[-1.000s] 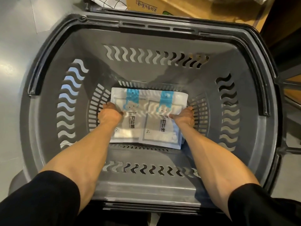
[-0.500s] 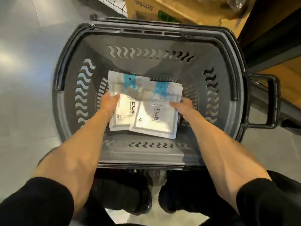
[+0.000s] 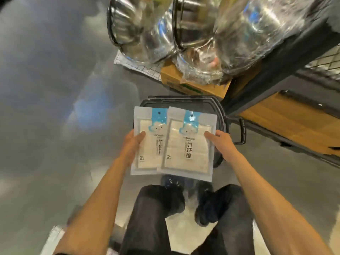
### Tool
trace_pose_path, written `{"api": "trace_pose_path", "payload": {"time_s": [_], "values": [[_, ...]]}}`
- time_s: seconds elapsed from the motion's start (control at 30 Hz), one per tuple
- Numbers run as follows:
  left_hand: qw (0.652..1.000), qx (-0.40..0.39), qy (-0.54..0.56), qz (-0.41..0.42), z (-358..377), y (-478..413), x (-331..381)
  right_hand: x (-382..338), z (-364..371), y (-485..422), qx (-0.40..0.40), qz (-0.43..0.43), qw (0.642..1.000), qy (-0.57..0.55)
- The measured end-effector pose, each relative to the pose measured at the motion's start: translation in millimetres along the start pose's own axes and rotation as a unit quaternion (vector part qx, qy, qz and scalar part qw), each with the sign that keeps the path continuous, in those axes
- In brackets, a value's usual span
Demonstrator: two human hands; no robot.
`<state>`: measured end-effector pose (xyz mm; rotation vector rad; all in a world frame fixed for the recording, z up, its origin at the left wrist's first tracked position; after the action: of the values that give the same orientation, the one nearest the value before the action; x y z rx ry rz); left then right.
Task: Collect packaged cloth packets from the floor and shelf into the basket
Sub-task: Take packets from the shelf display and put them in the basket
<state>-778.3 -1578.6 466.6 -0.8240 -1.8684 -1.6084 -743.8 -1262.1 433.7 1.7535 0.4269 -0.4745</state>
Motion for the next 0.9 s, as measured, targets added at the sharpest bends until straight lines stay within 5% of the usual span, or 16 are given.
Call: {"api": "trace_pose_path", "payload": {"time_s": [0.43,0.7,0.9], "values": [[0.996,-0.018,0.070,0.052,70,242,40,23,-145,235,0.006,-0.047,0.999,0.011],[0.993,-0.057,0.047,0.096,135,309,42,65,-228,302,0.016,-0.085,0.996,-0.029],[0.990,-0.070,0.055,0.113,168,338,42,87,-273,322,-0.047,-0.077,0.996,0.000]]}}
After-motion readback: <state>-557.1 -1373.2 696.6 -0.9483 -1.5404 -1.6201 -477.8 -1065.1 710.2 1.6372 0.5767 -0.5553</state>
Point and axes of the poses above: each hand's wrist, its own y-axis away from the middle knuckle, its own z-axis out of the palm, x = y × z, the point moved 2 cm from there along -y, towards the middle knuckle, and after that the axes turned 6 degrees about z, right-handed, at the moved point
